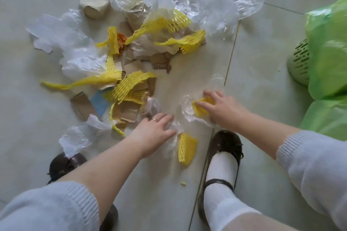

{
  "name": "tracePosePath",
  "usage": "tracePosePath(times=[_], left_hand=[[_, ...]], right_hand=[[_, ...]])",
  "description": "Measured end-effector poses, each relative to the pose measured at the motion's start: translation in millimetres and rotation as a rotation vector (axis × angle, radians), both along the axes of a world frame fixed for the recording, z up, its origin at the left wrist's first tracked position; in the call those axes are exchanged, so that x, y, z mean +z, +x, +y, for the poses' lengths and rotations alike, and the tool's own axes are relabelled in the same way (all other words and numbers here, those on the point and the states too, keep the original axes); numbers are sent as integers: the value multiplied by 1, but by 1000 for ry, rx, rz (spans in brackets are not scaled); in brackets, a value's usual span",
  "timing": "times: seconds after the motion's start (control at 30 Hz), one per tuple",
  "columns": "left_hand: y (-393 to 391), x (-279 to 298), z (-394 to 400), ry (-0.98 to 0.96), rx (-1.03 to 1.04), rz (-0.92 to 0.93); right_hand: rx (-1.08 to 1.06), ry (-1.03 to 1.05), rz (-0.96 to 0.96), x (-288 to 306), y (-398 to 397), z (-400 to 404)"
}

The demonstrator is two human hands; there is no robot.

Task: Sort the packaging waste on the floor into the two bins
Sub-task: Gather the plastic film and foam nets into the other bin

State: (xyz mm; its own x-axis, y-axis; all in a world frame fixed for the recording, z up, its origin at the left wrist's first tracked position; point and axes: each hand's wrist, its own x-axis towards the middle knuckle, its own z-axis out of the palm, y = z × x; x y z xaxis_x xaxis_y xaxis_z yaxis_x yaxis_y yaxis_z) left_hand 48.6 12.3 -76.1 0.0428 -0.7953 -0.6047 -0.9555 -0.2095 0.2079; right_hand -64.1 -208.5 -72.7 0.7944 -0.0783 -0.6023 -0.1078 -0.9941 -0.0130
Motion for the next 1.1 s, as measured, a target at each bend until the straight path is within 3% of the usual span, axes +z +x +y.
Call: tracePosePath(times=[0.13,0.2,0.3,0.37,0.5,0.67,0.77,0.93,1.1], left_hand=[[5,-7,-9,-163,50,17],[7,-2,-18,-208,208,70],[10,4,-21,-285,552,177],[4,11,-16,-402,648,254],[-31,18,-1,-335,450,396],[-72,-4,7,-145,132,184],[-79,-13,7,-126,102,124],[-76,-21,1,-346,79,70],[-60,-30,-9,-390,127,152]], right_hand=[[-4,56,-20,-5,-3,0],[-51,74,-24,-8,-3,3],[-412,179,-119,-14,0,3],[-610,237,-200,-13,1,1],[-688,284,-250,-5,-5,-2],[-688,307,-246,-2,-8,3],[-674,332,-241,1,-6,8],[-683,356,-214,3,-3,14],[-1008,544,-262,14,-4,16]])
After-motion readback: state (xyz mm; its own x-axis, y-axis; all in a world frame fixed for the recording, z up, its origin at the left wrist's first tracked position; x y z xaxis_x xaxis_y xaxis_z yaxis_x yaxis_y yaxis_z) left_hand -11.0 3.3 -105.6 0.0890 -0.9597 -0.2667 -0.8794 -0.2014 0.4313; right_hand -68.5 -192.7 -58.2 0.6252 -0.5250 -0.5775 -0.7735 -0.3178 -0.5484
